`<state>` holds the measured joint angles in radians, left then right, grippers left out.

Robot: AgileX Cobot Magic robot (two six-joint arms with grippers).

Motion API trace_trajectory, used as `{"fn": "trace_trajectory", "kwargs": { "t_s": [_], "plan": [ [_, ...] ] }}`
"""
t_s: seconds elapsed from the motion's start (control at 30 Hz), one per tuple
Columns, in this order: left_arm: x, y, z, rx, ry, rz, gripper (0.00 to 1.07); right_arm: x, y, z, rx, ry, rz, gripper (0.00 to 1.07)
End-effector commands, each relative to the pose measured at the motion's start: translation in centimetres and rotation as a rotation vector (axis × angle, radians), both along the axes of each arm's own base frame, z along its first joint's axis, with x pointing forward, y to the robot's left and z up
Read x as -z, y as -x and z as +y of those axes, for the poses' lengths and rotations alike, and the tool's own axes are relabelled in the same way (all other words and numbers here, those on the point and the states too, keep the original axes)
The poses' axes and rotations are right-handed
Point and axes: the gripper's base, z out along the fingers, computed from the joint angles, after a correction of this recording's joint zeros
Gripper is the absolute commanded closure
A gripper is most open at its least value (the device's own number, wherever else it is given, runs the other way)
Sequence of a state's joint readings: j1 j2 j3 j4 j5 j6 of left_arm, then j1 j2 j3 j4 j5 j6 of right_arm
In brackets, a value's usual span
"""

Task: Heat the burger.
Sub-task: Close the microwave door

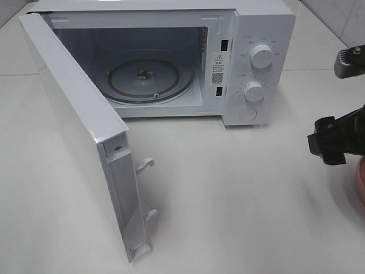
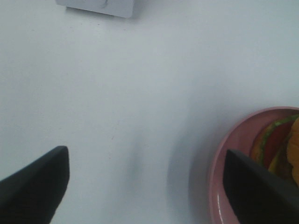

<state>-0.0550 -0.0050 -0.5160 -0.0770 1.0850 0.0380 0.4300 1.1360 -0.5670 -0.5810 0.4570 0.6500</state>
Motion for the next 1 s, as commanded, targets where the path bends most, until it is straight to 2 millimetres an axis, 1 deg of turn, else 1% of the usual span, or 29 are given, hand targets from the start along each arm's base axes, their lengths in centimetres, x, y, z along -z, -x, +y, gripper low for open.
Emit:
{"fn": "trace_trajectory", "kwargs": {
  "t_s": [0.03,0.07,0.13,0.37,0.5,0.57,0.6,0.63,0.67,0.7,0.73,0.77,0.8,0.83,0.87,0.9,0.97,1.0],
  "plan": [
    [-0.1,0.2,0.0,-0.010,0.009,-0.030,0.07,-0.6,0.6,0.0,-0.041,-0.014,0.001,0.20],
    [-0.1,0.2,0.0,-0.010,0.009,-0.030,0.07,-0.8,1.0,0.1,-0.067,-0.034,0.014,0.21],
    [-0.1,0.2,0.0,-0.010,0.009,-0.030,0.07,-0.8,1.2,0.2,-0.077,-0.041,0.024,0.21],
    [-0.1,0.2,0.0,-0.010,0.009,-0.030,0.07,-0.3,2.6,0.6,-0.170,-0.051,0.171,0.25],
    [-0.1,0.2,0.0,-0.009,0.009,-0.030,0.07,-1.0,3.2,0.5,-0.191,-0.074,0.150,0.26],
    [-0.1,0.2,0.0,-0.009,0.009,-0.030,0.07,-2.3,4.1,0.1,-0.196,-0.101,0.074,0.26],
    [-0.1,0.2,0.0,-0.009,0.009,-0.030,0.07,-2.3,4.1,0.1,-0.196,-0.101,0.074,0.26],
    [-0.1,0.2,0.0,-0.010,0.009,-0.030,0.07,-3.4,5.0,-0.3,-0.199,-0.120,0.013,0.27],
    [-0.1,0.2,0.0,-0.010,0.009,-0.030,0.07,-3.8,5.5,-0.5,-0.199,-0.128,-0.011,0.27],
    [-0.1,0.2,0.0,-0.010,0.009,-0.030,0.07,-3.8,5.5,-0.5,-0.199,-0.128,-0.011,0.27],
    [-0.1,0.2,0.0,-0.010,0.009,-0.030,0.07,-4.5,6.4,-1.0,-0.198,-0.132,-0.044,0.27],
    [-0.1,0.2,0.0,-0.010,0.009,-0.030,0.07,-4.7,6.8,-1.3,-0.194,-0.132,-0.052,0.27],
    [-0.1,0.2,0.0,-0.010,0.009,-0.030,0.07,-4.7,6.8,-1.3,-0.194,-0.132,-0.052,0.27],
    [-0.1,0.2,0.0,-0.010,0.009,-0.030,0.07,-5.2,7.9,-2.0,-0.175,-0.134,-0.065,0.27],
    [-0.1,0.2,0.0,-0.010,0.009,-0.030,0.07,-5.4,8.4,-2.3,-0.165,-0.136,-0.073,0.27],
    [-0.1,0.2,0.0,-0.010,0.009,-0.030,0.07,-5.4,8.4,-2.3,-0.165,-0.136,-0.073,0.27],
    [-0.1,0.2,0.0,-0.010,0.009,-0.030,0.07,-5.9,10.2,-3.8,-0.107,-0.119,-0.094,0.28],
    [-0.1,0.2,0.0,-0.010,0.009,-0.030,0.07,-5.9,10.2,-3.8,-0.107,-0.119,-0.094,0.28]
  ]
}}
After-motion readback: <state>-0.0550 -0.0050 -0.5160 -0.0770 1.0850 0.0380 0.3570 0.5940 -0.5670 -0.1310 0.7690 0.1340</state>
